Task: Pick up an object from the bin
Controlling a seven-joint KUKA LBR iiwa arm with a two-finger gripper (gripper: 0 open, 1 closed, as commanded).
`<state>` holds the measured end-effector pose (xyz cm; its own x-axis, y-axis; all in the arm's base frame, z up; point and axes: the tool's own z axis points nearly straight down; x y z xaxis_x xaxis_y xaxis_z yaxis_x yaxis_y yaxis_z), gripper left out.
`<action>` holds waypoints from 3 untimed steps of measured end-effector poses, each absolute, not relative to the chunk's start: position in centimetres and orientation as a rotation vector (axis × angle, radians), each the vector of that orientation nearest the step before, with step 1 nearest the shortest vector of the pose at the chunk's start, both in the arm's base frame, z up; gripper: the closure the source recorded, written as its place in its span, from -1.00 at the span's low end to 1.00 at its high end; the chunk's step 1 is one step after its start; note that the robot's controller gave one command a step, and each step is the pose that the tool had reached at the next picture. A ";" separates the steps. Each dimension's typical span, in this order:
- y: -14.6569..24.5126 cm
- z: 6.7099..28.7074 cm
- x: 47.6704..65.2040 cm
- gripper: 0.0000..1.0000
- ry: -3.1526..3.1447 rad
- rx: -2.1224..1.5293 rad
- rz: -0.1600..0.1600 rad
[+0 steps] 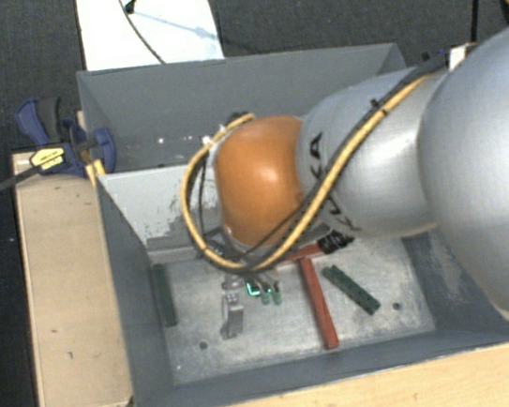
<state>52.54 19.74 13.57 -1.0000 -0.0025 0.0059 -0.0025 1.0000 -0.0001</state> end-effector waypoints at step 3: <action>4.1 6.9 56.4 -1.00 -3.101 -0.499 0.002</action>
Offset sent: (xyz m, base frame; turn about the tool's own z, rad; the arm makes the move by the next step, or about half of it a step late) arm 0.0148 -0.0509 -0.0657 0.0376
